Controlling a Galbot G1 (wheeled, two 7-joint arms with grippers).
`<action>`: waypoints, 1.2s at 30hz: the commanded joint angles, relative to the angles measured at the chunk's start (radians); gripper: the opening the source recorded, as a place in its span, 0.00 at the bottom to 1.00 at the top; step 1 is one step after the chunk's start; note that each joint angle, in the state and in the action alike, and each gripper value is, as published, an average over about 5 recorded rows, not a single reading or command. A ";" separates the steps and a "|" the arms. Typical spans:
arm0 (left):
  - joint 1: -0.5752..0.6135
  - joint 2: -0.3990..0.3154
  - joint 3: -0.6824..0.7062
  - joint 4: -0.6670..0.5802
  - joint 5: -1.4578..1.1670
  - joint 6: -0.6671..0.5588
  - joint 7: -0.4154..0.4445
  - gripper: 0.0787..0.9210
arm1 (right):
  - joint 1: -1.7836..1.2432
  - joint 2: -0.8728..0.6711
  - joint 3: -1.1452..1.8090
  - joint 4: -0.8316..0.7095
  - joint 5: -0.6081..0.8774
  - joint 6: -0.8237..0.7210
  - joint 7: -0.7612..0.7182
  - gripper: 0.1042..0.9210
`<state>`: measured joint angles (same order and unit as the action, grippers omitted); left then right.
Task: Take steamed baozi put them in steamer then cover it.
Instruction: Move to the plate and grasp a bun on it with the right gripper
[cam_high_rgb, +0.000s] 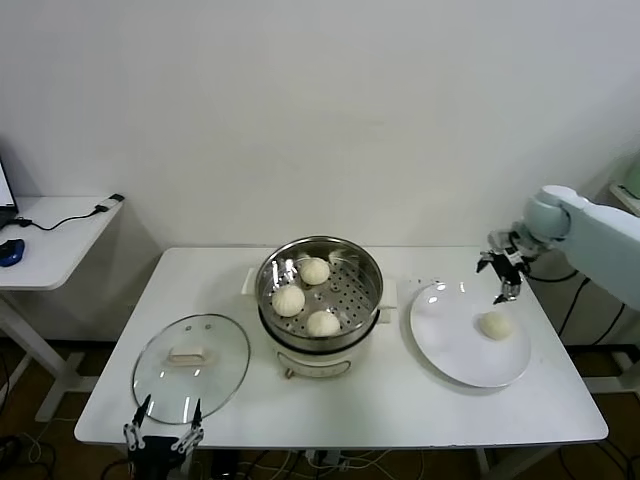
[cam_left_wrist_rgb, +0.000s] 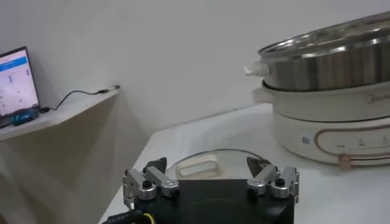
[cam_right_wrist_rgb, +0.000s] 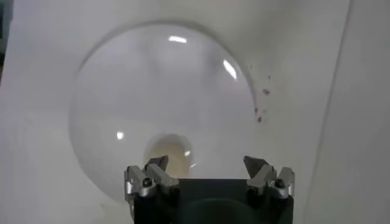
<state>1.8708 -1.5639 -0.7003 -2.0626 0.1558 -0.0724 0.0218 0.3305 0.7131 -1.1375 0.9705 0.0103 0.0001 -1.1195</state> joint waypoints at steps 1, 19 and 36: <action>-0.001 -0.007 -0.001 0.003 0.017 -0.003 0.004 0.88 | -0.230 0.028 0.191 -0.216 -0.125 -0.002 -0.008 0.88; -0.003 -0.007 -0.011 0.012 0.004 0.011 0.000 0.88 | -0.296 0.183 0.322 -0.410 -0.222 0.064 -0.014 0.88; 0.002 -0.004 -0.013 0.019 0.007 0.007 0.000 0.88 | -0.282 0.210 0.304 -0.425 -0.210 0.081 -0.028 0.82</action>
<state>1.8715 -1.5696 -0.7131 -2.0453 0.1639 -0.0642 0.0213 0.0595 0.9028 -0.8442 0.5725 -0.1903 0.0729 -1.1451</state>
